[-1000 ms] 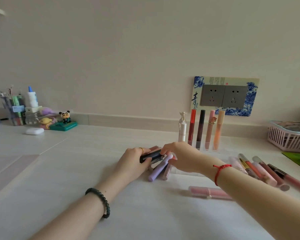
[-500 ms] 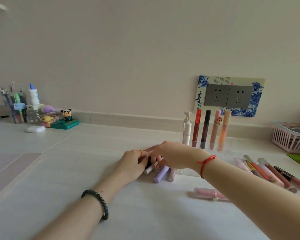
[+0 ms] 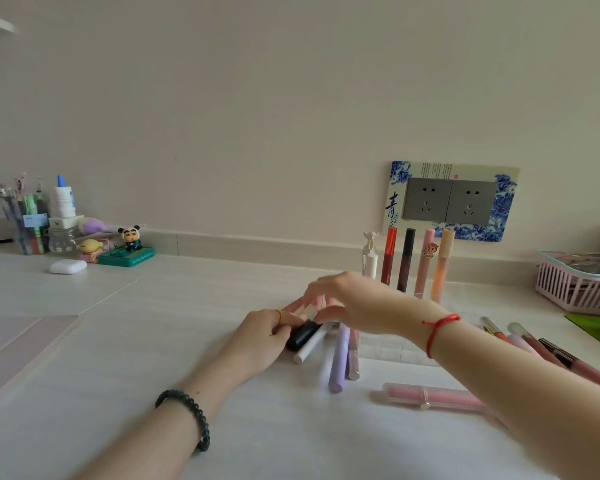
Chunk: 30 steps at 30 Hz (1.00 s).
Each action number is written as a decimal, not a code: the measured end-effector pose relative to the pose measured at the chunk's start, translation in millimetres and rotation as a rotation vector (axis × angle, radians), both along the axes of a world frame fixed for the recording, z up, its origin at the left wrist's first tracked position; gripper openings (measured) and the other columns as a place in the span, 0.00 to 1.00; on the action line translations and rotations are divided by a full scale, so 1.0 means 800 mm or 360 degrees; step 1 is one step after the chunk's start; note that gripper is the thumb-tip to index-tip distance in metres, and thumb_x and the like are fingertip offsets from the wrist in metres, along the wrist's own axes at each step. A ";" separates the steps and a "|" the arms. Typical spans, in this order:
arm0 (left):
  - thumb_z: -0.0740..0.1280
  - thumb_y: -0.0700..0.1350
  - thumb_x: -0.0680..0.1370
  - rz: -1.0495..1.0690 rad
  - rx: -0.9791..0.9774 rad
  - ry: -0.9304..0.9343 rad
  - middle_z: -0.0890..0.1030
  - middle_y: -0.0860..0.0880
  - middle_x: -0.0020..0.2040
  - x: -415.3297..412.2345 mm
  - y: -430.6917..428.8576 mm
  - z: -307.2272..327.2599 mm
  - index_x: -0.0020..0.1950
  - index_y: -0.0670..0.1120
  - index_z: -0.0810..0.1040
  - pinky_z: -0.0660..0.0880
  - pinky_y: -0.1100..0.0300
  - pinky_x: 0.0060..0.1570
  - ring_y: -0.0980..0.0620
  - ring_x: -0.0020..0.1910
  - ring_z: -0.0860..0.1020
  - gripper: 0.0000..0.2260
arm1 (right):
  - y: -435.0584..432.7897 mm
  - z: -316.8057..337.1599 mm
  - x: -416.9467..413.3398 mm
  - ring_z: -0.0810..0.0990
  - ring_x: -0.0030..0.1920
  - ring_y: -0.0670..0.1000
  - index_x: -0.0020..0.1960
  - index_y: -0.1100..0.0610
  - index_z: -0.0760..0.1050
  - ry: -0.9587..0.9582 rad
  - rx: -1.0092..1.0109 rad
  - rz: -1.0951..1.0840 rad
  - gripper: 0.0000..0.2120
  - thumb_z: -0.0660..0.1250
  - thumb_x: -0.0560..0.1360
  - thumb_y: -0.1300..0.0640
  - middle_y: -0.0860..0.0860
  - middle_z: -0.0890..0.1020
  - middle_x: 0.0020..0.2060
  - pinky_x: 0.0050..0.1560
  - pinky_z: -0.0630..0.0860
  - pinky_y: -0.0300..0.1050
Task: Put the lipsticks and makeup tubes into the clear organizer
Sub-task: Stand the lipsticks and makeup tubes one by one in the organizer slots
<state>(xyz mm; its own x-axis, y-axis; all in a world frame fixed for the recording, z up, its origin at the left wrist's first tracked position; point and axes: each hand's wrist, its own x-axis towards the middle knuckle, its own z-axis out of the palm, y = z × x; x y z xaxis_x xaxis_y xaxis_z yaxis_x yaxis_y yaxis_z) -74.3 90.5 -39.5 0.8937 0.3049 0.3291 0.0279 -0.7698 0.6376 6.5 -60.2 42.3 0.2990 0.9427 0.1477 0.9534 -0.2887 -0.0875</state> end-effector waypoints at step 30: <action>0.58 0.32 0.76 0.0176 -0.0244 0.0052 0.75 0.47 0.64 0.025 0.003 0.001 0.67 0.43 0.68 0.66 0.62 0.60 0.54 0.58 0.72 0.20 | -0.194 0.062 0.095 0.81 0.39 0.50 0.56 0.59 0.74 0.0700 0.1292 -0.0599 0.11 0.64 0.75 0.58 0.52 0.81 0.44 0.38 0.81 0.42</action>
<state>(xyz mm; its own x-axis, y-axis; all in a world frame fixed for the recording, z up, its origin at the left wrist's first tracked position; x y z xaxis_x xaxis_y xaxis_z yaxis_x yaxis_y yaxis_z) -54.7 93.1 -38.7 0.8614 0.4461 0.2428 0.1293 -0.6549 0.7446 82.3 -215.6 91.8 0.7404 0.4379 0.5099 0.6476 -0.2615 -0.7157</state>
